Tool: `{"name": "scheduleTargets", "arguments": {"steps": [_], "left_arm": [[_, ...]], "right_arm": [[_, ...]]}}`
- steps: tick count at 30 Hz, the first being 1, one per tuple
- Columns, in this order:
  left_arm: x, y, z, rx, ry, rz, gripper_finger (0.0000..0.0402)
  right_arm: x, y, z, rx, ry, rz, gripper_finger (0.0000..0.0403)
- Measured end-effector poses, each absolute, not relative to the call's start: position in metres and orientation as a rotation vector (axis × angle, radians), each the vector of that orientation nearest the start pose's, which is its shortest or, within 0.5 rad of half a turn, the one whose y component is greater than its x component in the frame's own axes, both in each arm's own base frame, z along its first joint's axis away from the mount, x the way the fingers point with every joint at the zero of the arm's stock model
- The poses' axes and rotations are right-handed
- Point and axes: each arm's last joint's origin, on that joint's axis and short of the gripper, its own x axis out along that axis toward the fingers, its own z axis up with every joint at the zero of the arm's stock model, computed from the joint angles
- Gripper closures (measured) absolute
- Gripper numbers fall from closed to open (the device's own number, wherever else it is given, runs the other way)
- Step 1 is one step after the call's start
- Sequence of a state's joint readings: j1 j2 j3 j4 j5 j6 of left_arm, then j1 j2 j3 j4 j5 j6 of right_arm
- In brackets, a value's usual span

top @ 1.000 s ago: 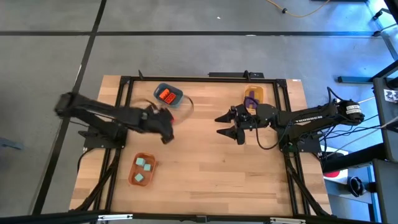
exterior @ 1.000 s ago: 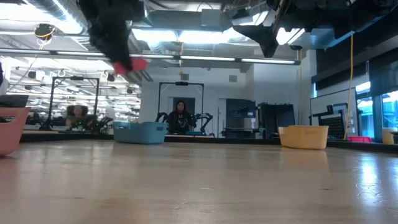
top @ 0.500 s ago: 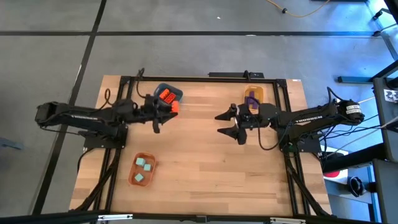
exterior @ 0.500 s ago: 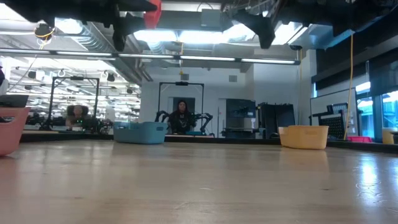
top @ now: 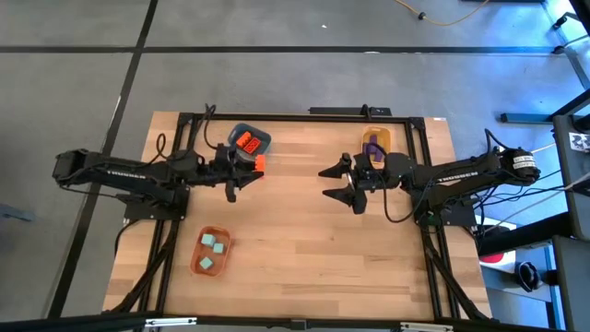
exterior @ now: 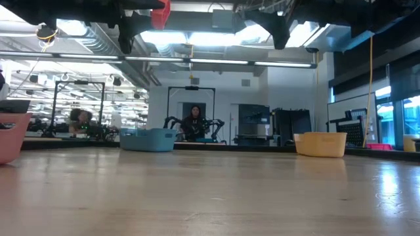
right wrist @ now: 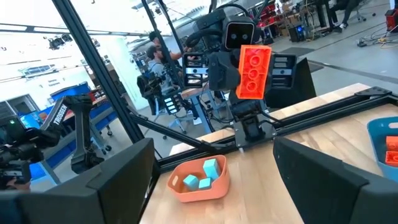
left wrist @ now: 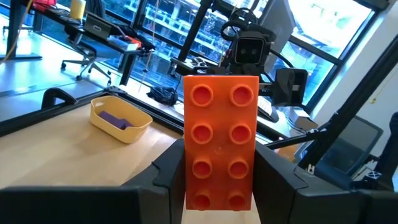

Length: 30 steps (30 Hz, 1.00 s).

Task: Sort & place blocks by color
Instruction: Put the orange game piece into the blue bin

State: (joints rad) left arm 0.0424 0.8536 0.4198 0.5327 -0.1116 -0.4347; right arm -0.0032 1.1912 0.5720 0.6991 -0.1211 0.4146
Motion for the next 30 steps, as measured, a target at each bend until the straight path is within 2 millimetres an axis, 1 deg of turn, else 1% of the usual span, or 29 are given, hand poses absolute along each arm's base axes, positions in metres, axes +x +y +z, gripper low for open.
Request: {"name": "scheduleTargets", "arguments": {"steps": [12, 18, 20, 23, 26, 28, 30], "left_arm": [[0.19, 0.01, 0.264, -0.436, -0.128, 0.119, 0.0273], [0.19, 0.01, 0.263, -0.437, -0.134, 0.152, 0.0273], [0.19, 0.011, 0.263, -0.439, -0.14, 0.179, 0.0273], [0.189, 0.013, 0.264, -0.468, -0.166, 0.277, 0.0273], [0.192, 0.022, 0.268, -0.536, -0.165, 0.409, 0.0273], [0.196, 0.036, 0.278, -0.538, -0.114, 0.479, 0.0273], [0.2, 0.055, 0.293, -0.524, -0.023, 0.52, 0.0273]], "right_arm": [[0.253, 0.003, 0.262, 0.408, -0.047, 0.132, 0.0071], [0.253, 0.003, 0.262, 0.409, -0.042, 0.131, 0.0071], [0.253, 0.003, 0.262, 0.409, -0.041, 0.131, 0.0071], [0.253, 0.003, 0.262, 0.409, -0.041, 0.131, 0.0071], [0.253, 0.003, 0.262, 0.419, -0.038, 0.131, 0.0071], [0.253, 0.003, 0.261, 0.438, -0.028, 0.13, 0.0071], [0.253, 0.002, 0.26, 0.441, -0.026, 0.112, 0.0071]]}}
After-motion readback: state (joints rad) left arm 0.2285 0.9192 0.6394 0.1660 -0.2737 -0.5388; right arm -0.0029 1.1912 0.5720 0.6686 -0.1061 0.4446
